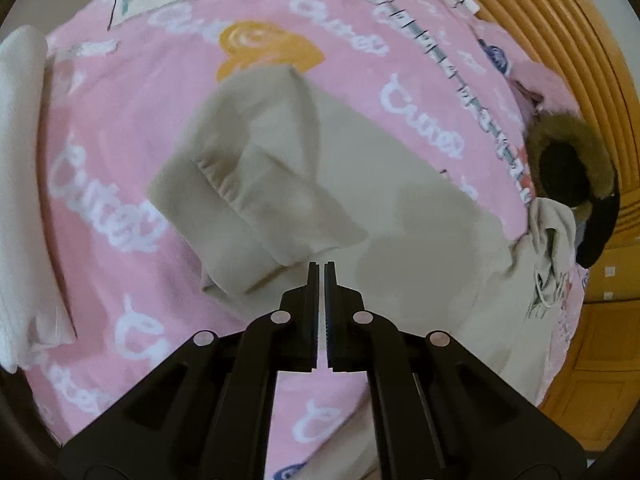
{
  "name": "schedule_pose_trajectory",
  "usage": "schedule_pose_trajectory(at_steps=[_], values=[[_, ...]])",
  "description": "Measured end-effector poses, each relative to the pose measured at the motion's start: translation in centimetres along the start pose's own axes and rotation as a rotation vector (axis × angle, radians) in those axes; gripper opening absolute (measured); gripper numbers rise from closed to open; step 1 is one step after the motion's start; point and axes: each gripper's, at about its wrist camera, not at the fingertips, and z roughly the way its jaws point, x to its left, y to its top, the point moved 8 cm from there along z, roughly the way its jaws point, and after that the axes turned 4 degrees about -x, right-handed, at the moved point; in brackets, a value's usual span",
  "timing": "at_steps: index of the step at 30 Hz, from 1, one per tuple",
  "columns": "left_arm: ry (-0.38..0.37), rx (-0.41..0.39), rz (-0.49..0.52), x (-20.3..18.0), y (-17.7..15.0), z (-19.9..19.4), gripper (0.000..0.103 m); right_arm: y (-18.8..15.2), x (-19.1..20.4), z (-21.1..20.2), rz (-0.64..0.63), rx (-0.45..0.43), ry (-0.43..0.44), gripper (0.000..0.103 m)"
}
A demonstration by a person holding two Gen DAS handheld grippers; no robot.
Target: Fold large clothes
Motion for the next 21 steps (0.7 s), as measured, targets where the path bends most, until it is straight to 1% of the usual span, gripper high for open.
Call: schedule_pose_trajectory(at_steps=[1, 3, 6, 8, 10, 13, 19, 21], values=[[0.029, 0.002, 0.014, 0.5, 0.0, 0.5, 0.002, 0.0, 0.0, 0.0, 0.002, -0.001, 0.0, 0.05], [0.057, 0.005, 0.043, 1.2, -0.4, 1.0, 0.002, 0.0, 0.0, 0.0, 0.004, -0.002, 0.001, 0.051], [0.037, 0.009, 0.032, 2.2, -0.9, 1.5, 0.002, 0.1, 0.3, 0.2, 0.004, -0.001, 0.001, 0.054], [0.049, 0.011, 0.022, 3.0, -0.9, 1.8, 0.002, 0.2, 0.4, 0.2, 0.003, -0.002, -0.004, 0.056], [0.079, -0.005, 0.026, 3.6, -0.6, 2.2, 0.002, 0.2, 0.5, 0.2, 0.005, -0.002, -0.002, 0.06], [0.088, -0.015, 0.006, 4.7, -0.3, 3.1, 0.002, 0.3, 0.7, 0.2, 0.005, -0.003, -0.001, 0.063], [0.045, -0.013, -0.066, 6.3, -0.7, 5.1, 0.003, 0.4, 0.9, 0.3, -0.008, -0.012, 0.006, 0.066], [0.022, -0.033, -0.089, 6.6, -1.0, 5.7, 0.003, 0.4, 0.9, 0.4, -0.01, -0.014, 0.012, 0.067]])
